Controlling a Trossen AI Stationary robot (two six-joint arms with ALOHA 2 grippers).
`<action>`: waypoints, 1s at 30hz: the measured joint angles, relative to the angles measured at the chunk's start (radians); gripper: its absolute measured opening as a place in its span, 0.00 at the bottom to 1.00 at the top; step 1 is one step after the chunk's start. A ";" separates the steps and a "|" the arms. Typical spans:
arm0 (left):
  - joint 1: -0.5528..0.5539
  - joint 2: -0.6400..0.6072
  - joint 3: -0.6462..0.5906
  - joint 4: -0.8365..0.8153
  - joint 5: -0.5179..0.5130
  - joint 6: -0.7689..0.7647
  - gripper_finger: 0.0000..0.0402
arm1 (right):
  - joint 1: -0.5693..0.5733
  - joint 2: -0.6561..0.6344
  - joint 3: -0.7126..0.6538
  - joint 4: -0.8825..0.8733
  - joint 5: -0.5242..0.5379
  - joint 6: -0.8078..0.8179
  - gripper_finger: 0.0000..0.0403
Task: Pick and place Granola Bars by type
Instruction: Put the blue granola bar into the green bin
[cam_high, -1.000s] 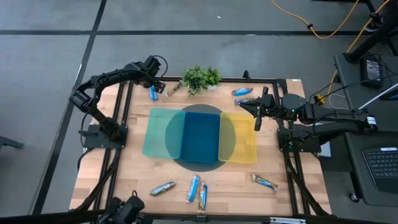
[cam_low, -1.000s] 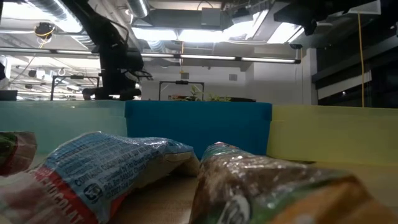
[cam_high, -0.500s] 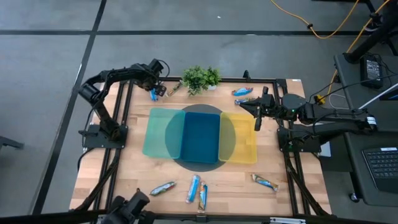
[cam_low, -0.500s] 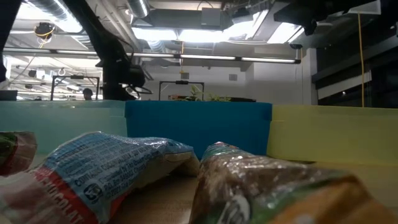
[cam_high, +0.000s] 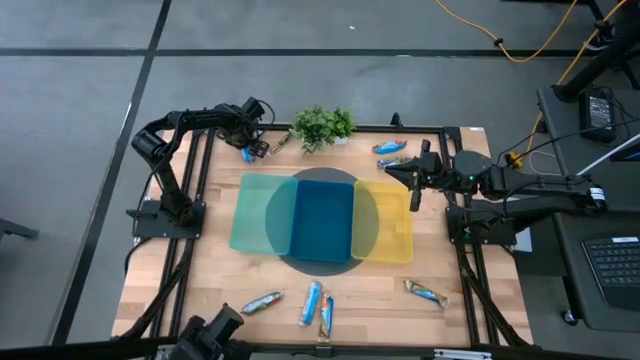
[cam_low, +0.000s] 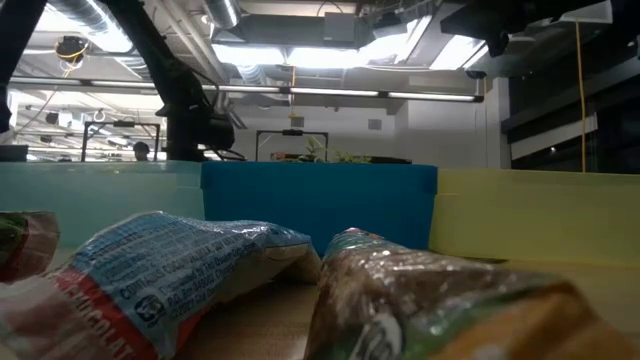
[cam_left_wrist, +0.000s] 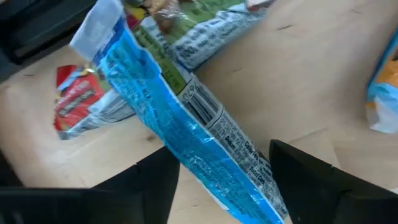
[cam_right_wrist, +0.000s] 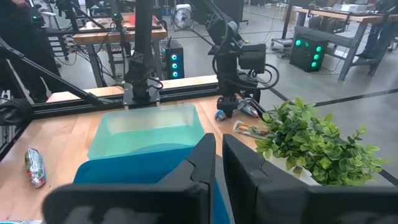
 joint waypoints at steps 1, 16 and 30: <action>0.000 0.000 0.000 -0.001 0.007 0.000 0.54 | 0.000 0.000 0.000 0.000 0.000 0.000 0.09; -0.018 -0.006 0.000 -0.022 0.054 -0.009 0.08 | 0.000 0.000 0.000 0.000 -0.001 0.000 0.09; -0.125 -0.370 -0.001 -0.011 0.202 0.025 0.05 | 0.000 0.001 0.000 -0.052 -0.001 0.001 0.09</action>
